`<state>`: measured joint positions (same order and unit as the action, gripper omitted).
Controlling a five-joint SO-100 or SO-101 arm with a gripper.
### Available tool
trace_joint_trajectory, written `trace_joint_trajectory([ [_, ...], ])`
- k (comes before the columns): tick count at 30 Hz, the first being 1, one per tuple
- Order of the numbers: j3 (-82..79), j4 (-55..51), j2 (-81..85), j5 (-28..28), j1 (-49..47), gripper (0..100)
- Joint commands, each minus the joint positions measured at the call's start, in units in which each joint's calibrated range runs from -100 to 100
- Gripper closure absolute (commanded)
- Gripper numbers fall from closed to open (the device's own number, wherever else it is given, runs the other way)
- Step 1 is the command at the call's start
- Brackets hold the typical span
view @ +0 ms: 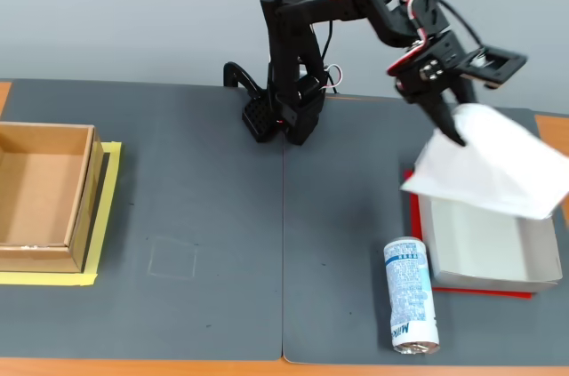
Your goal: Pick the sandwich and put it in the gray box
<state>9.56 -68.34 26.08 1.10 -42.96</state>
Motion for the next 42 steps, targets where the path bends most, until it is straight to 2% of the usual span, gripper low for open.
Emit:
trace_joint_trajectory([
  [1, 3.3, 4.6, -1.2, 1.1, -3.0, 98],
  [19, 3.5, 22.9, -21.4, 3.2, -8.8, 98],
  [30, 3.5, 23.3, -29.5, 6.1, -8.8, 98],
  [42, 2.7, 22.4, -31.8, 5.5, -9.0, 98],
])
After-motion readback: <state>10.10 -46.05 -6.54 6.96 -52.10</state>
